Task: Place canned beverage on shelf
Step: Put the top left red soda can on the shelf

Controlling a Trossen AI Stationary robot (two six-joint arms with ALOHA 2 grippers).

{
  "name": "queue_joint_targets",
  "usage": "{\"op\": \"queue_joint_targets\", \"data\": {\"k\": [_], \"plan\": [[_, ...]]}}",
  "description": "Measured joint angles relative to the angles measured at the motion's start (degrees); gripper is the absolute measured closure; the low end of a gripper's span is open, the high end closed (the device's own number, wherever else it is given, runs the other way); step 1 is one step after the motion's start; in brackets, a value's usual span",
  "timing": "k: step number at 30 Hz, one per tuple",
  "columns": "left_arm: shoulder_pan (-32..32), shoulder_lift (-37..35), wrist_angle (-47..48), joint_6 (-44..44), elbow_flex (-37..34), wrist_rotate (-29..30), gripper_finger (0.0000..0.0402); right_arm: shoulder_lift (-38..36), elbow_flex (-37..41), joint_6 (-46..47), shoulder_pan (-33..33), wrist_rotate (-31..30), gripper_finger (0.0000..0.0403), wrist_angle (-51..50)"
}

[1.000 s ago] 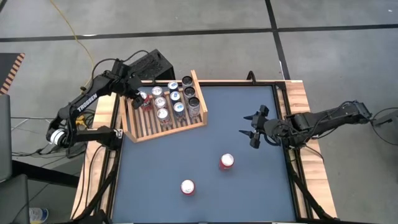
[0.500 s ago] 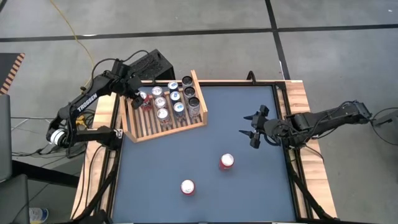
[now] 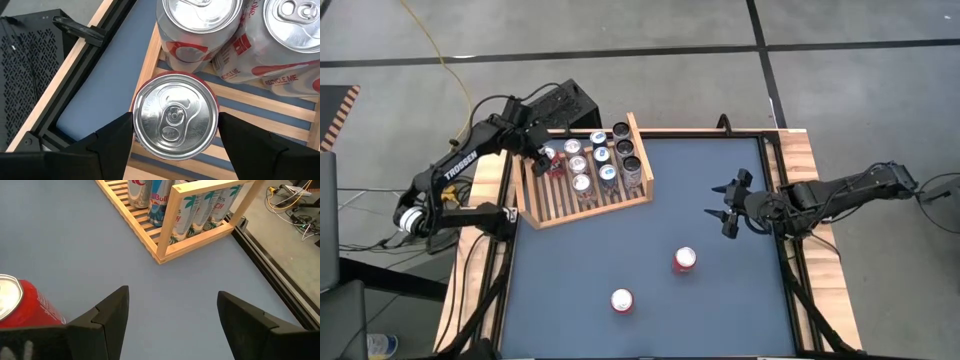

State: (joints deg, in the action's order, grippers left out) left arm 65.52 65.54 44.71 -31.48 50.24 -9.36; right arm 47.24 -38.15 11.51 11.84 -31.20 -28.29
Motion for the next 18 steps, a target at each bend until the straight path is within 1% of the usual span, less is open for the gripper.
{"op": "queue_joint_targets", "data": {"k": [8,18], "plan": [[-1.78,0.15,3.73,2.01,2.8,4.31,0.0133,0.0,0.0,-0.9,0.0,-0.02,0.0127,0.02],[-1.95,0.09,3.98,3.99,3.32,4.56,0.0133,0.0,0.0,-1.09,0.0,-0.02,0.0127,0.0]]}}
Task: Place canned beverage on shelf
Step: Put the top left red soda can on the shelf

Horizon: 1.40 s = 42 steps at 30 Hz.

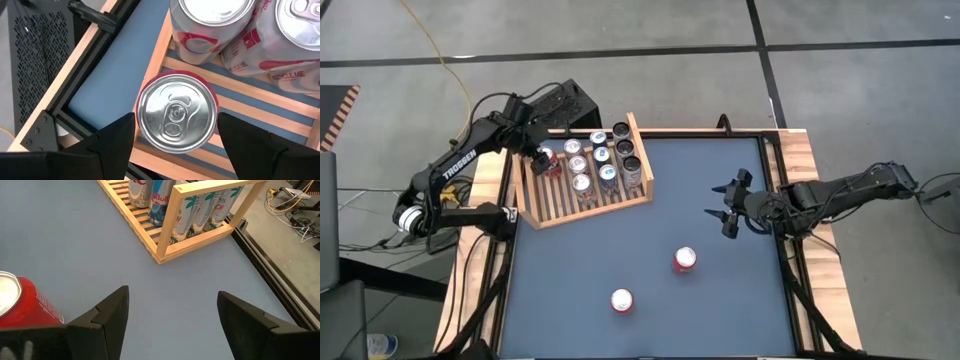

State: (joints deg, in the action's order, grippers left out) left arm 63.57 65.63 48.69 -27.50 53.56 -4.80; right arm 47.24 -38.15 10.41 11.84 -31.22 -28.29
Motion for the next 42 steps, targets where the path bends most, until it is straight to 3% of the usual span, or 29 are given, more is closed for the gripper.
{"op": "queue_joint_targets", "data": {"k": [8,16,23,32,42], "plan": [[0.0,0.0,0.48,1.16,3.13,1.28,0.0133,0.0,0.0,-0.37,0.0,0.0,0.0127,0.0],[-0.8,-0.02,4.51,10.43,9.79,4.34,0.0133,0.0,0.0,-0.38,0.0,-0.02,0.0127,0.02],[-10.09,-0.04,10.55,18.77,11.93,11.43,0.0137,0.0,0.0,-0.11,0.0,-0.02,0.0127,1.0],[-27.54,0.78,14.43,32.18,11.8,26.74,0.0199,-0.02,0.0,0.04,-0.48,0.04,0.0127,0.96],[-31.43,7.36,17.81,41.8,11.76,30.59,0.0277,0.0,0.0,0.22,-0.74,0.09,0.0127,0.92]]}}
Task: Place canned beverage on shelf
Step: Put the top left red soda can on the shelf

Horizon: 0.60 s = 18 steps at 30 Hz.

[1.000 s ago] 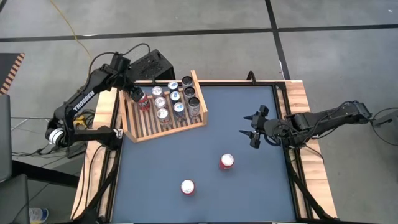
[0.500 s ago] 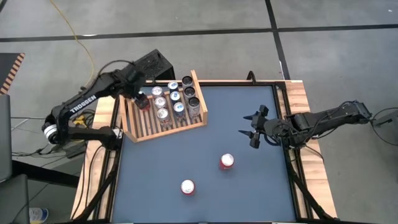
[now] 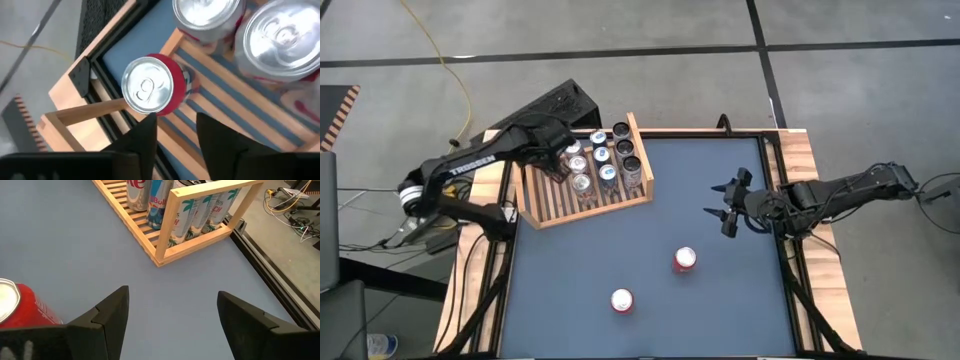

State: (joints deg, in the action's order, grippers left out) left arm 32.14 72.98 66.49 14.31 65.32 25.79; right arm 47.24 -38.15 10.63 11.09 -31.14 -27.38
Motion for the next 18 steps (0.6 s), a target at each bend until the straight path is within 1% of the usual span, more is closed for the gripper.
{"op": "queue_joint_targets", "data": {"k": [9,16,18], "plan": [[-2.18,7.99,0.63,-3.18,-0.02,-0.02,0.0348,0.0,0.0,-0.04,0.0,0.06,0.0127,-0.06],[-4.83,8.64,0.47,-1.04,-0.04,-0.47,0.0389,-0.01,0.0,-0.35,0.0,0.84,0.0127,-0.19],[-5.67,8.25,1.4,-0.14,-0.04,-1.6,0.0398,-0.02,0.0,-0.32,0.0,0.98,0.0127,-0.24]]}}
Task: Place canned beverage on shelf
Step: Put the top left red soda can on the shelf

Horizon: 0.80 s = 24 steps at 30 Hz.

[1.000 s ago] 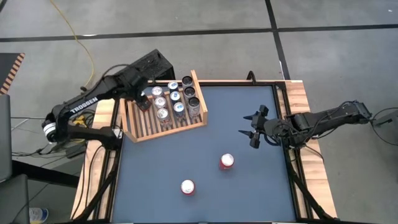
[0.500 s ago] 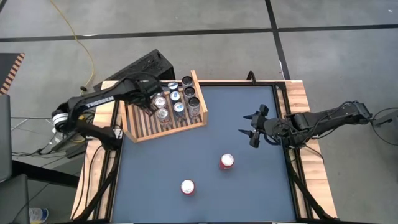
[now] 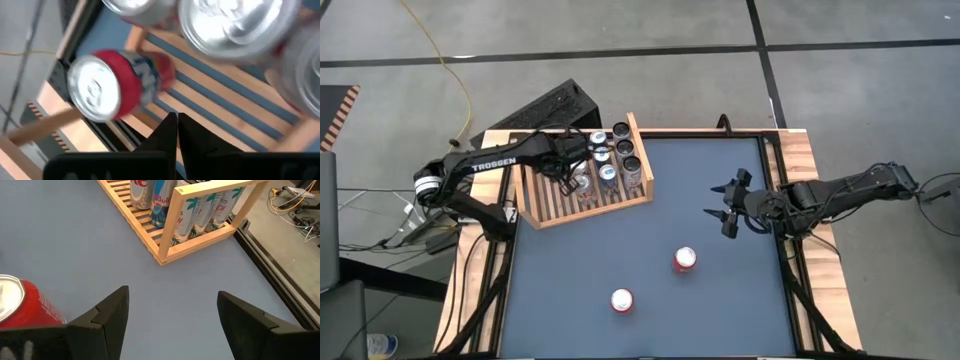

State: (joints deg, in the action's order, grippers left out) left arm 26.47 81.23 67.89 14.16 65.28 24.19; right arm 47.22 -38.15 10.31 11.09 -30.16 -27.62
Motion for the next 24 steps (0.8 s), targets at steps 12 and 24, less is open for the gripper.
{"op": "queue_joint_targets", "data": {"k": [12,24], "plan": [[-3.36,1.38,6.8,11.96,-0.02,3.12,0.0401,0.0,0.0,0.16,0.0,0.19,0.0127,-0.02],[-1.6,1.24,0.96,11.26,-4.43,8.08,0.0401,0.02,0.0,-0.16,0.0,0.18,0.0127,-0.02]]}}
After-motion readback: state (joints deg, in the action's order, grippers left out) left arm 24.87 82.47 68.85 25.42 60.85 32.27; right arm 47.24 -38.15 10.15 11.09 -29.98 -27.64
